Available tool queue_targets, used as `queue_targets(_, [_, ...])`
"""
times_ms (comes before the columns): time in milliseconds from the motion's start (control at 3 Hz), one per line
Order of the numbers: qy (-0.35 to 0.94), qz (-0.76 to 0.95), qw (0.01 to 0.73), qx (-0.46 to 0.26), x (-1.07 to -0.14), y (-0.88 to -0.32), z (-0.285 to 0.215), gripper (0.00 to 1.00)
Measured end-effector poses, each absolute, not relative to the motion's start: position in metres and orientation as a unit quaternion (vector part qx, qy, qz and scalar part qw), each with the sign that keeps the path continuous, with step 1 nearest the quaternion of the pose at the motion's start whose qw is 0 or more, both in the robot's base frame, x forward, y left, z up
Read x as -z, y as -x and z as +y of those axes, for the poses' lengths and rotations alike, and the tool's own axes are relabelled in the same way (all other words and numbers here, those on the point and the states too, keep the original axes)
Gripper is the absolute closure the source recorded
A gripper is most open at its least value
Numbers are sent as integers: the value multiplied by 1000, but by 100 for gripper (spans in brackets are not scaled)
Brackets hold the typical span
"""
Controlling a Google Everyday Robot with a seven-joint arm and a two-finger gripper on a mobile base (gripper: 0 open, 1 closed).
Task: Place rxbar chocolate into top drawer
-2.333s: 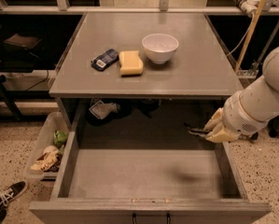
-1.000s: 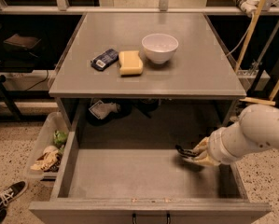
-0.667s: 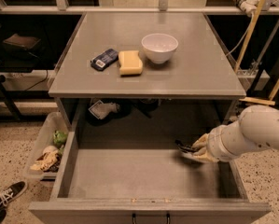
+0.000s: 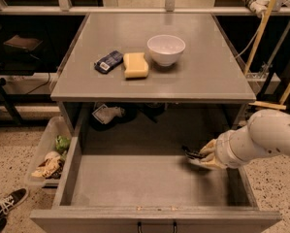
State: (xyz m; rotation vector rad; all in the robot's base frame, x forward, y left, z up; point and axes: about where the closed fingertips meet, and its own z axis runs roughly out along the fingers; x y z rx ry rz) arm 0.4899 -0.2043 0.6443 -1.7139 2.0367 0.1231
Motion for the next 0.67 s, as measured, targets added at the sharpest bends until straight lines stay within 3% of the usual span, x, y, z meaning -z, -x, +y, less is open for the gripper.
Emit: queue_targets(667, [625,743,236,-45,-644,-490,-204,12])
